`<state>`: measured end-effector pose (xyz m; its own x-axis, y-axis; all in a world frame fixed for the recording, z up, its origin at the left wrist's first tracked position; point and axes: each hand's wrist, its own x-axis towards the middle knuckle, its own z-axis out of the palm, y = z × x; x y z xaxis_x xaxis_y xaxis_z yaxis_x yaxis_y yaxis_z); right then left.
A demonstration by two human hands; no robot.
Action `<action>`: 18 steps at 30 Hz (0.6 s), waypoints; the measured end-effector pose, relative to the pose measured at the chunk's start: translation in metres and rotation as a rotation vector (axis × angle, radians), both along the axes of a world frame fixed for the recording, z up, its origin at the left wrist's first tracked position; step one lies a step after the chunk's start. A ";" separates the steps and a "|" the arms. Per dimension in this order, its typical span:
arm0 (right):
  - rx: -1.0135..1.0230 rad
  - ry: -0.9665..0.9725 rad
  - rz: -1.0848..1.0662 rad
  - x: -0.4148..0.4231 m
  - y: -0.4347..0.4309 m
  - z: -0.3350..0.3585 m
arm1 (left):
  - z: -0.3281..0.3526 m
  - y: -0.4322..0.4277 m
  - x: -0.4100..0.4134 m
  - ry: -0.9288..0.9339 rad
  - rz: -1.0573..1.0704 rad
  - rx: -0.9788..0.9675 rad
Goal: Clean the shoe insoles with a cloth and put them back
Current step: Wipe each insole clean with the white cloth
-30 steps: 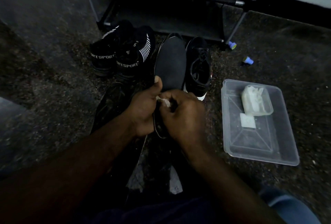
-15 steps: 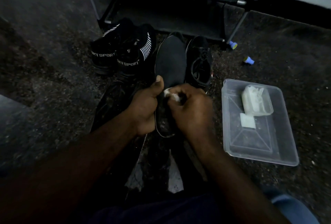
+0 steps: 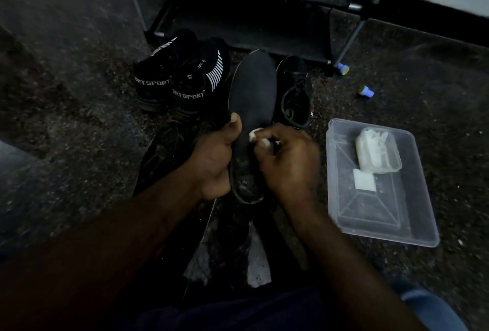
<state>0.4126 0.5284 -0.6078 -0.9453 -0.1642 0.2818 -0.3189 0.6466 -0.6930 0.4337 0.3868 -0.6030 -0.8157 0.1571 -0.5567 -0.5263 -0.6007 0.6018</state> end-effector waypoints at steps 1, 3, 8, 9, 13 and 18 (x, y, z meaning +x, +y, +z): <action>-0.032 -0.037 -0.029 -0.004 0.006 -0.002 | 0.000 0.002 0.001 0.007 0.012 0.008; -0.082 -0.056 -0.046 -0.005 0.010 -0.002 | 0.001 0.004 0.002 0.013 0.015 0.009; -0.033 0.076 0.141 0.023 -0.019 0.005 | -0.002 0.000 0.000 0.058 -0.023 -0.092; 0.007 0.077 0.148 0.022 -0.022 0.004 | -0.003 -0.001 0.000 0.041 -0.024 -0.100; -0.003 0.016 0.001 0.001 -0.001 -0.002 | -0.003 -0.001 0.001 0.005 0.033 -0.044; -0.381 -0.211 -0.180 -0.019 0.019 0.002 | -0.005 0.002 -0.004 0.068 0.121 -0.146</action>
